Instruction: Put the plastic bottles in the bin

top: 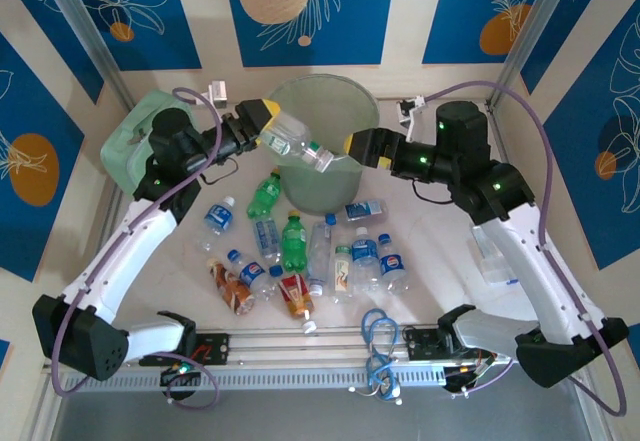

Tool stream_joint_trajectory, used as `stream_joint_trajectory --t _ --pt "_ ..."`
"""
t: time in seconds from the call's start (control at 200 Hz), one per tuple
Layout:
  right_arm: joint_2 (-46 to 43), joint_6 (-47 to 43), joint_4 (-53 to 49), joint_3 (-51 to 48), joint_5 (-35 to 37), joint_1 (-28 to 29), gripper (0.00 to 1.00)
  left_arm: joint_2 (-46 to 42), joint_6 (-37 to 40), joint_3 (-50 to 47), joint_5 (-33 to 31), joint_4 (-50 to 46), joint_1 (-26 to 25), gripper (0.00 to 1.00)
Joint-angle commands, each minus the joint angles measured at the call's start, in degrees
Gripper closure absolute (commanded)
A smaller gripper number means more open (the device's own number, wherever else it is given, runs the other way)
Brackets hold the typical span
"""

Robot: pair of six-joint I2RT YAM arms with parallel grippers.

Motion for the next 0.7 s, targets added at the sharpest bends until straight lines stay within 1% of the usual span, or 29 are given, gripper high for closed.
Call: stream_joint_trajectory --t 0.0,0.165,0.265,0.36,0.485,0.695 --pt "1.1 8.0 9.6 -3.0 -17.3 -0.6 0.08 -1.2 -5.4 -0.5 1.5 13.0 0.5 0.54" --pt "1.9 13.1 18.2 -5.6 -21.3 -0.2 0.13 -1.3 -7.2 -1.6 1.7 16.3 0.5 0.54" --pt "2.6 15.9 22.7 -6.5 -22.6 0.1 0.14 -1.4 -7.9 -2.2 1.6 17.4 0.5 0.54" --pt "3.4 16.3 23.5 -6.3 -22.4 0.5 0.15 -1.3 -8.2 -2.4 1.7 18.2 0.5 0.54" --pt "4.3 17.3 25.5 -5.8 -22.4 0.7 0.23 -1.4 -8.5 -2.7 1.7 18.9 0.5 0.54" --pt "6.3 17.2 25.9 -3.8 -22.2 1.8 0.31 -1.4 -8.7 -3.5 1.9 19.3 0.4 0.54"
